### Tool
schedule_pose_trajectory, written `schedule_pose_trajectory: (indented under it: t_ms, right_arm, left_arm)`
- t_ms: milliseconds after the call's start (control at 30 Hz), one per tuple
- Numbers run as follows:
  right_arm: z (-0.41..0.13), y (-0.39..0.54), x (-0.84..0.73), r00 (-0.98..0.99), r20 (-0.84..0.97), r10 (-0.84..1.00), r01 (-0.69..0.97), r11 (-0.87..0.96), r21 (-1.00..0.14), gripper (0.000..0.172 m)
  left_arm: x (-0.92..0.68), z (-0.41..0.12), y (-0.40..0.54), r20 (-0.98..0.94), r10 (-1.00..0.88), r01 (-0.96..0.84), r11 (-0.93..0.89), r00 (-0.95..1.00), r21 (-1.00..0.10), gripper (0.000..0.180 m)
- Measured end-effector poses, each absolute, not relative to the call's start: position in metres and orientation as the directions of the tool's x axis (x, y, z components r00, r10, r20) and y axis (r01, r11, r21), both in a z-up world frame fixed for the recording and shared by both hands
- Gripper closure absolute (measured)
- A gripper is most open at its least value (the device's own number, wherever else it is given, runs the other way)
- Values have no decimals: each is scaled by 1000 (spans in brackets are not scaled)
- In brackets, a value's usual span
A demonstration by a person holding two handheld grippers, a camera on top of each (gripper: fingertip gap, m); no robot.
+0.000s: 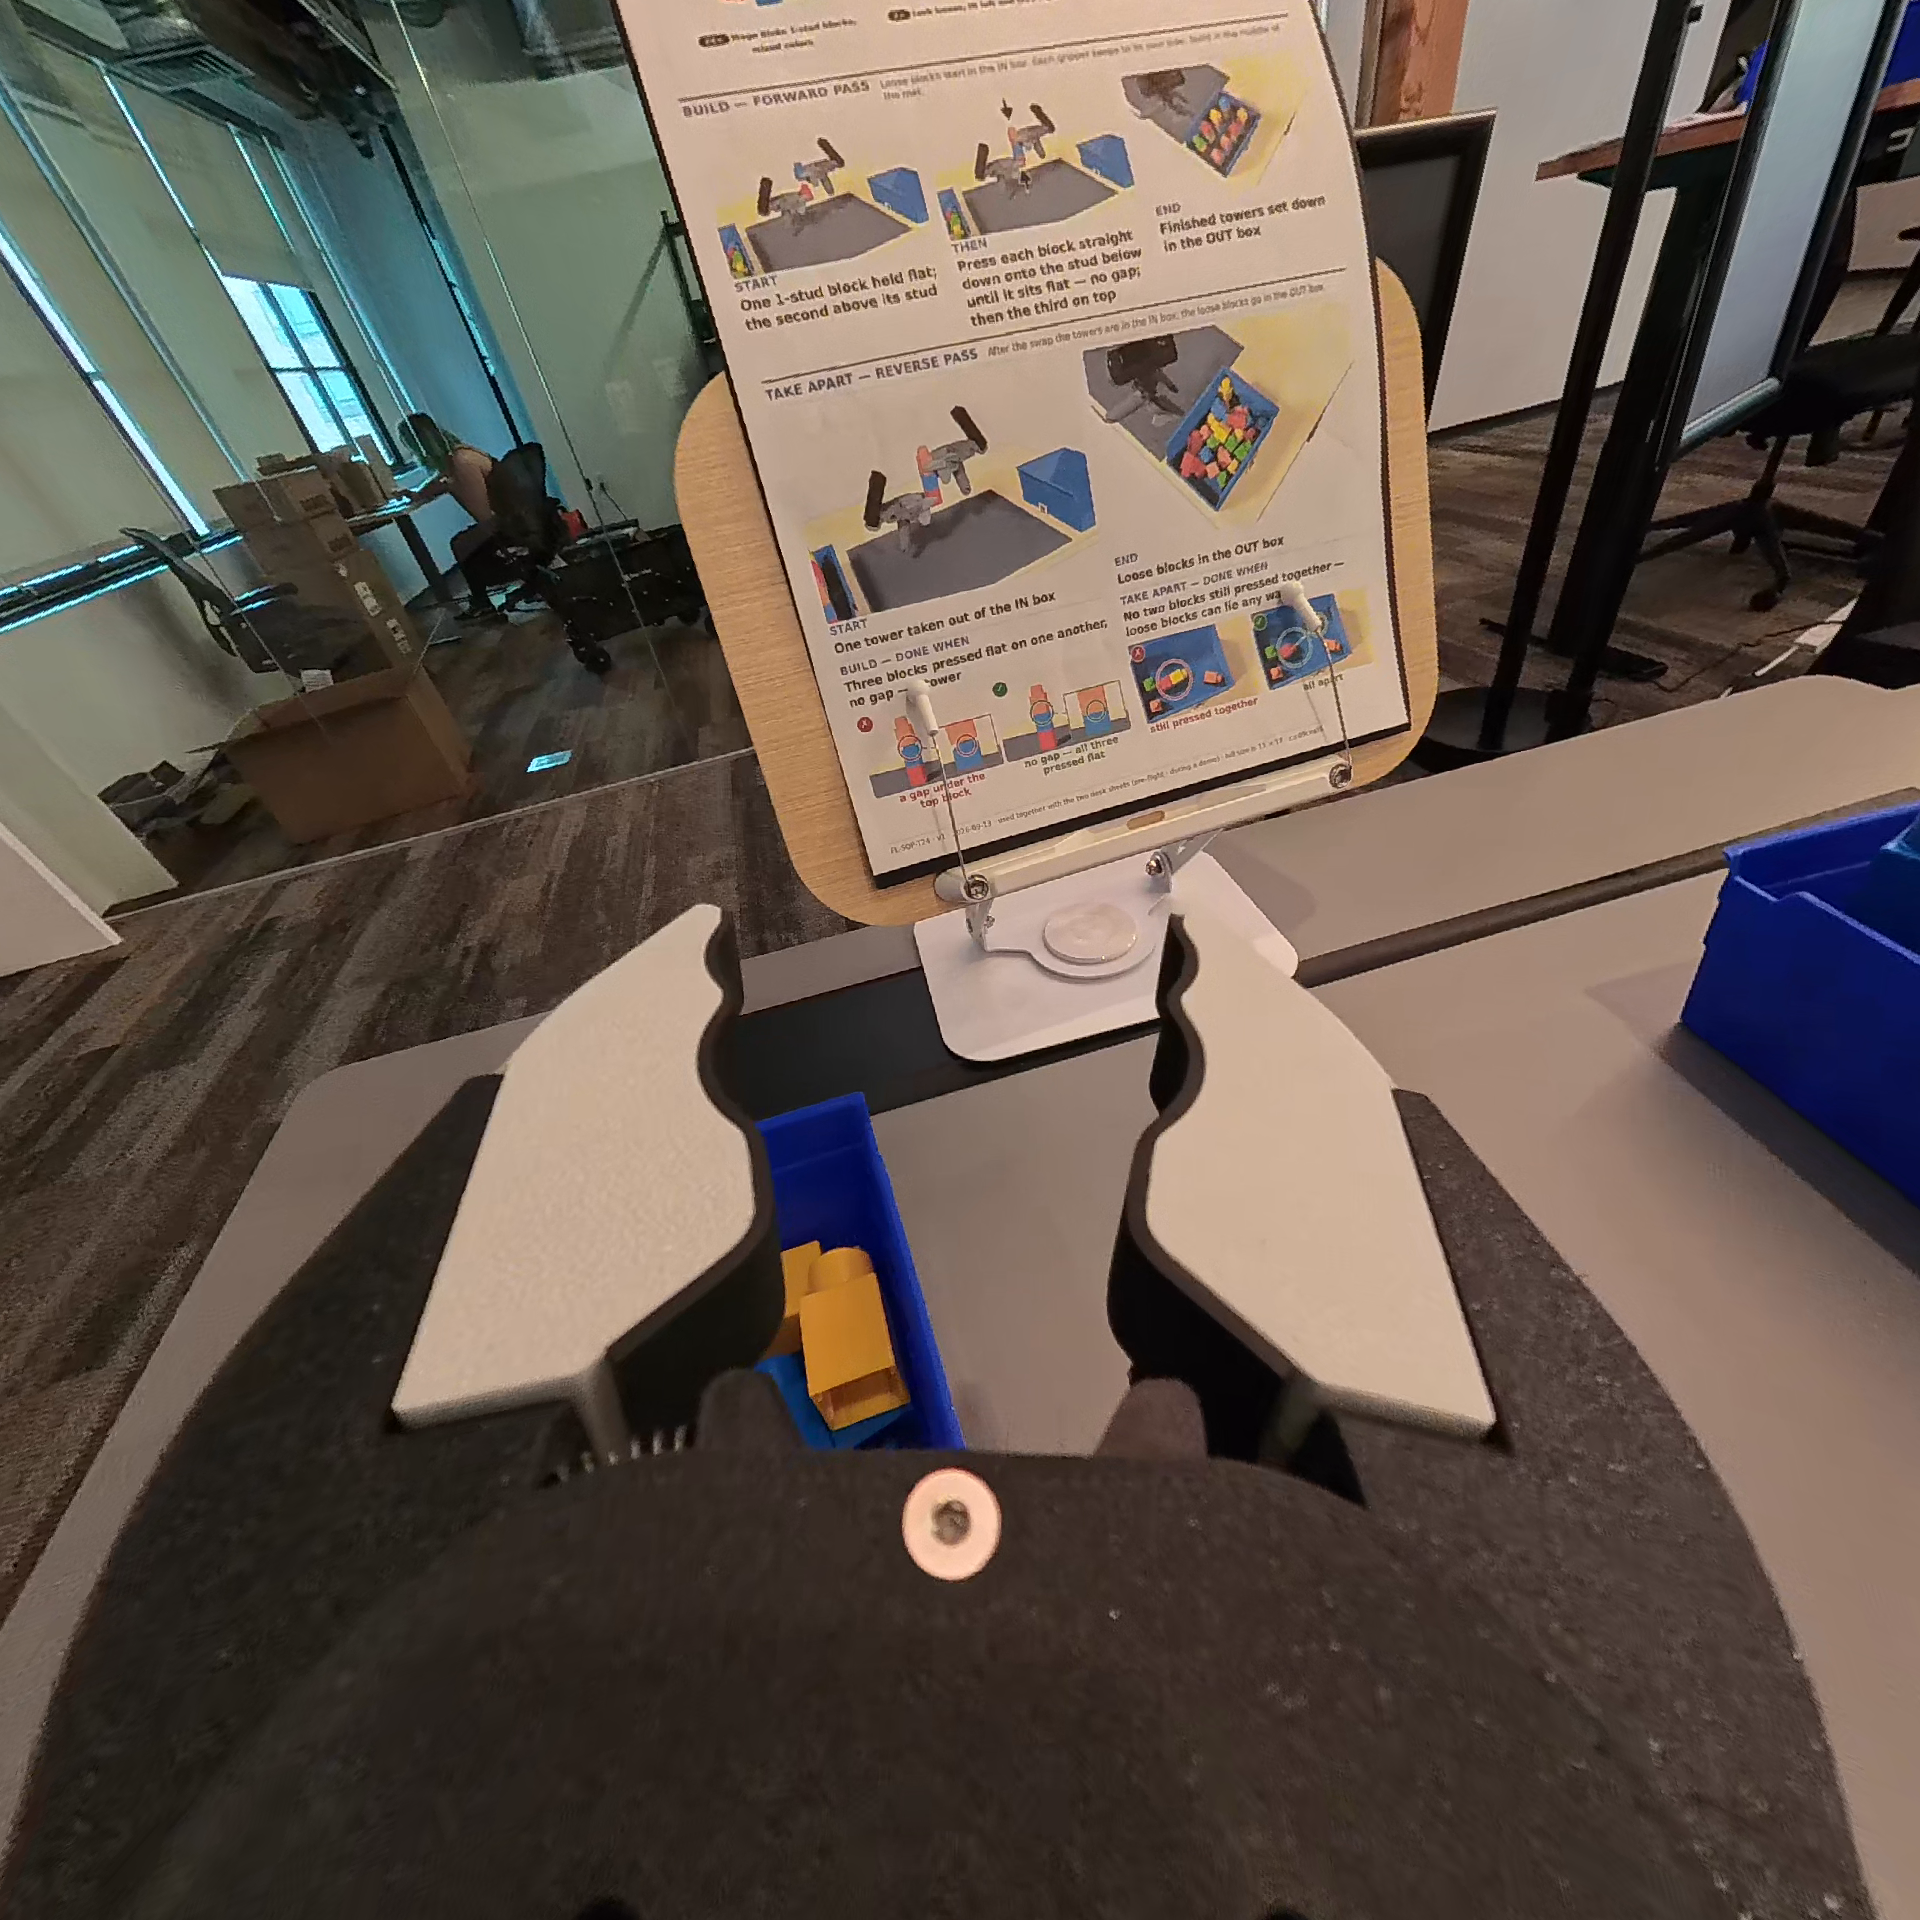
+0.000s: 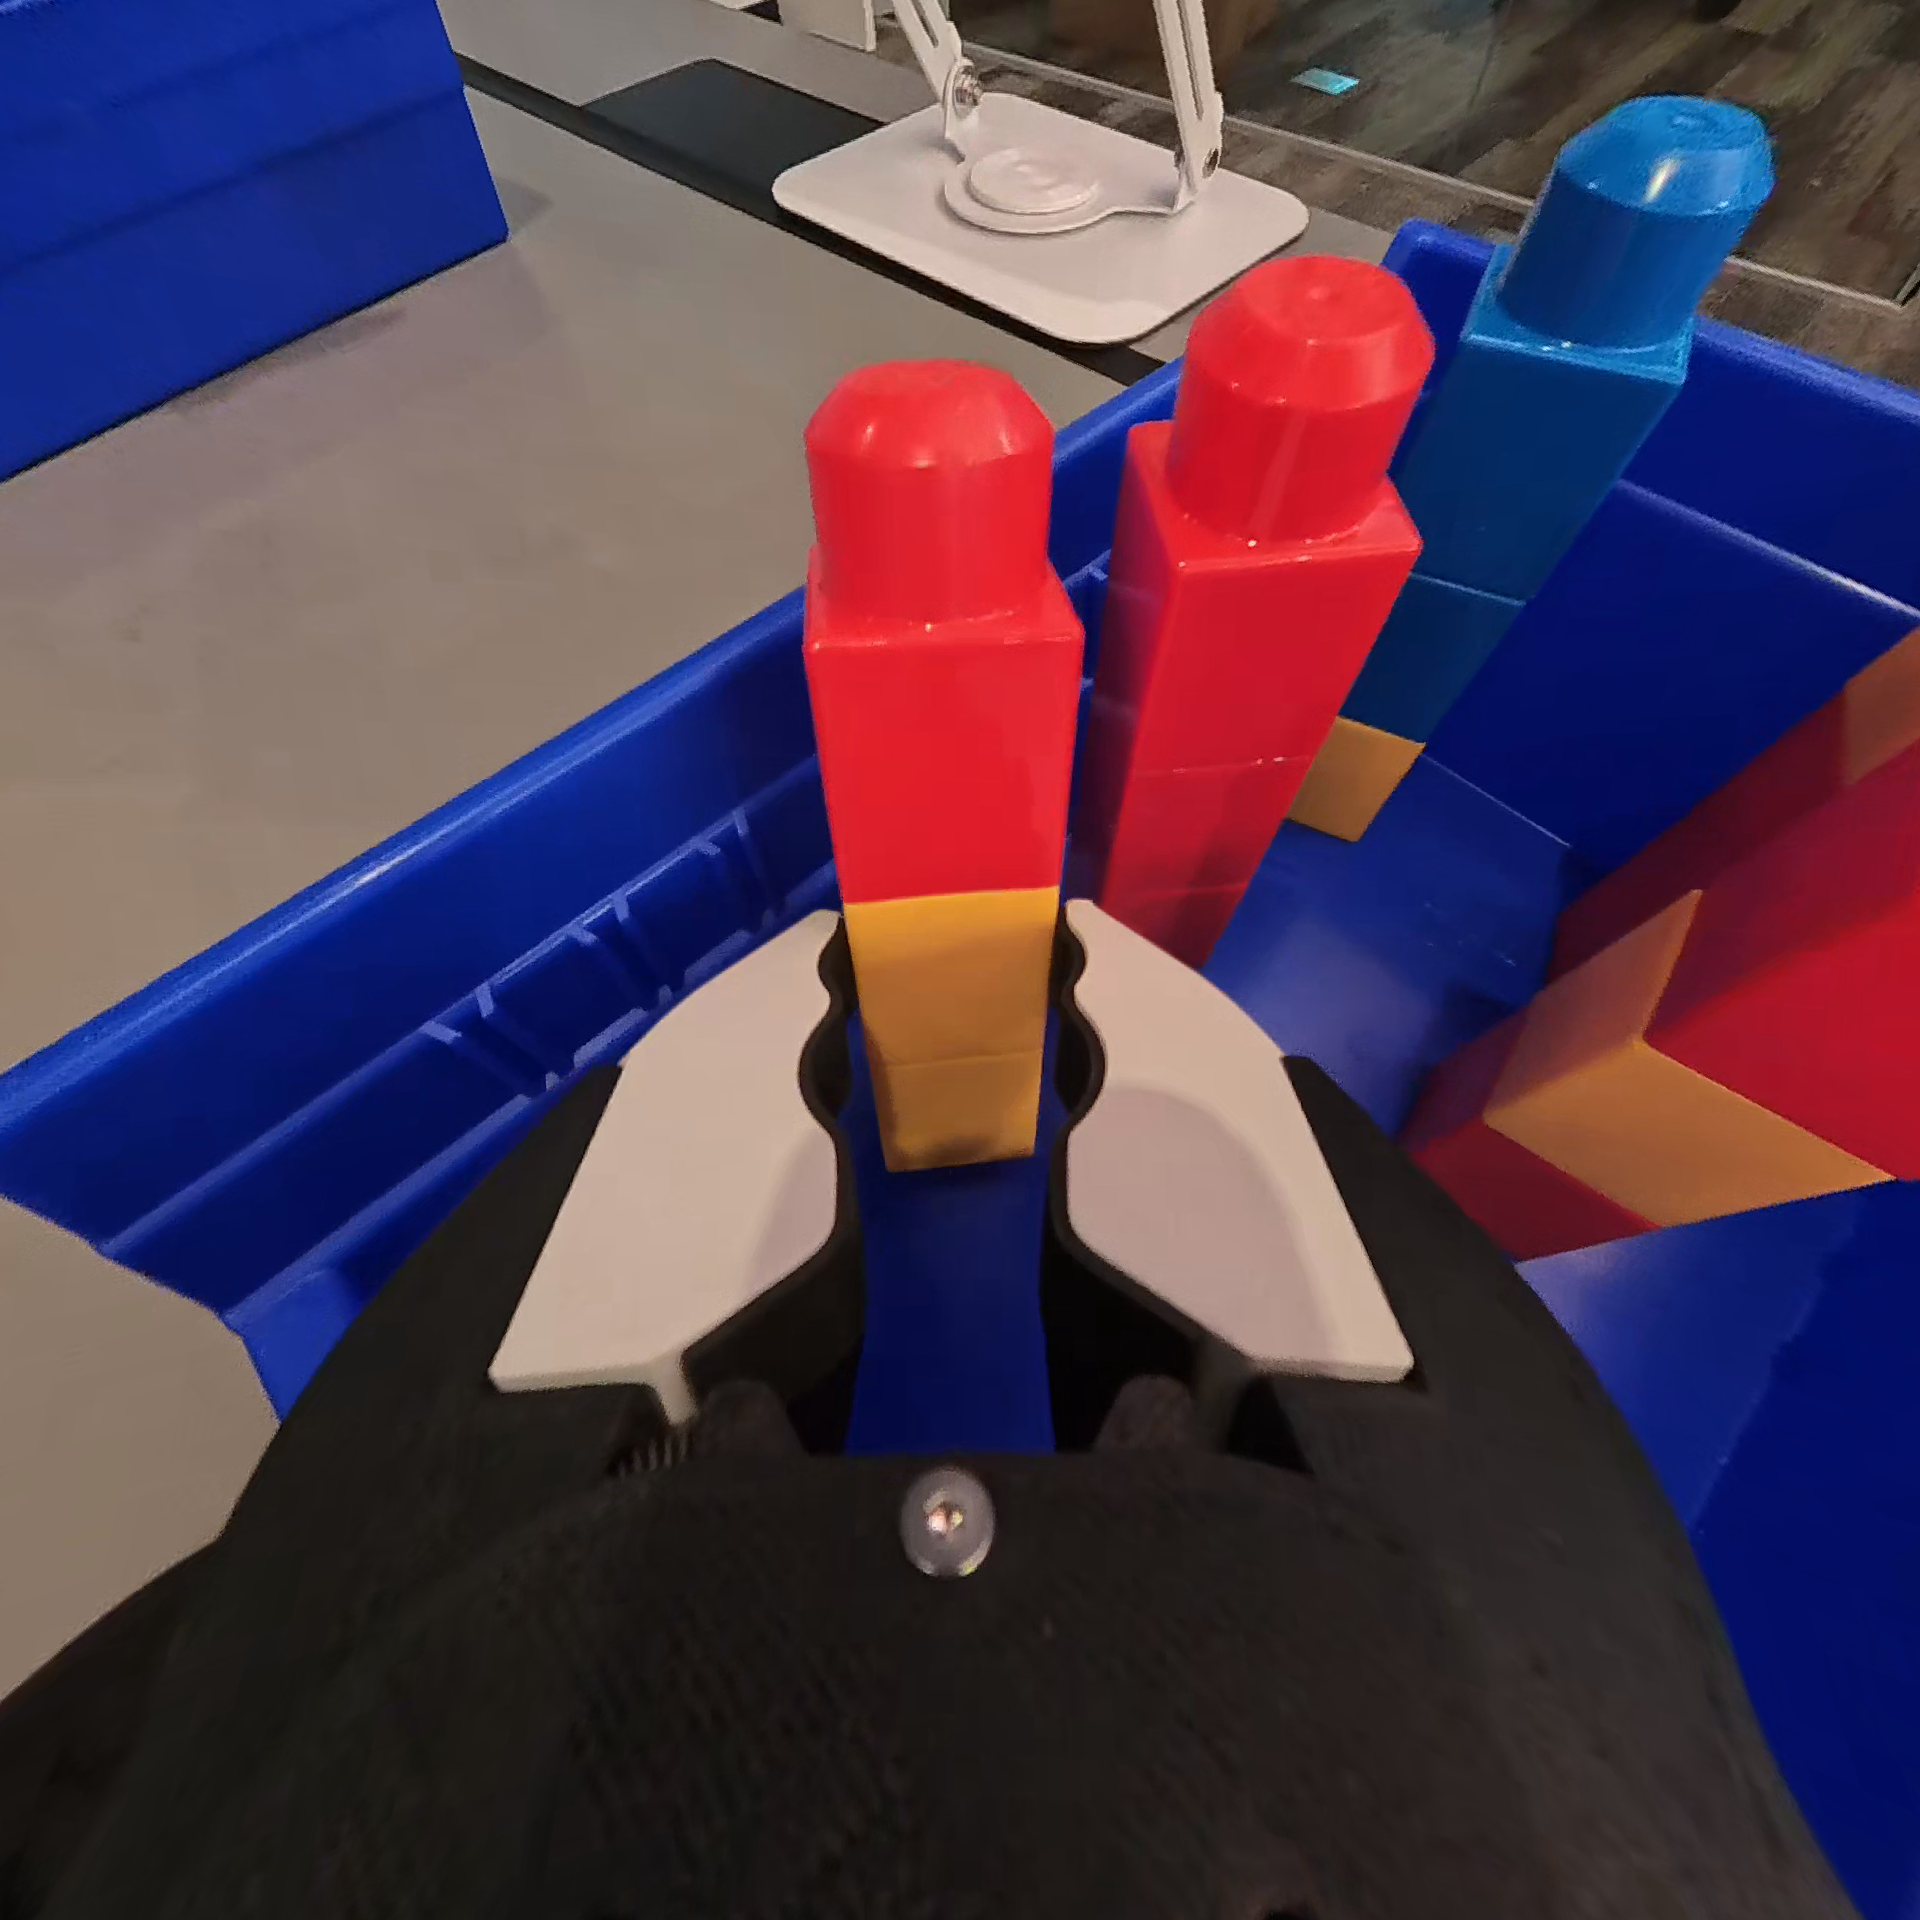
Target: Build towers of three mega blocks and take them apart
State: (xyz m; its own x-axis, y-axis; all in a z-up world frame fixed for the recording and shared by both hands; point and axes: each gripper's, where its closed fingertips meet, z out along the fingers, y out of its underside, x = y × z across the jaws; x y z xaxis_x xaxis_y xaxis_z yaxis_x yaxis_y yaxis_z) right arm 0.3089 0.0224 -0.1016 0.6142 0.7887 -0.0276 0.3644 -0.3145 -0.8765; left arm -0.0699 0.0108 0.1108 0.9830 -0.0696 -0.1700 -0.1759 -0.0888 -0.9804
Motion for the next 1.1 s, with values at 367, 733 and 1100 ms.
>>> schedule_pose_trajectory:
  t_ms: [367, 733, 1100]
  right_arm:
    - [-112, 22, 316, 583, 16, 812, 436, -296, -850, 135]
    - [-68, 27, 328, 690, 256, 677, 483, -168, -859, 92]
    - [101, -29, 308, 829, 552, 91, 553, 10, -833, 95]
  left_arm:
    - [-64, 107, 12, -189, -83, -197, -103, 978, -975, 104]
    - [-58, 103, 13, -195, -106, -207, -120, 975, -971, 99]
    - [-40, 104, 1, -173, -213, -210, -166, 962, -963, 95]
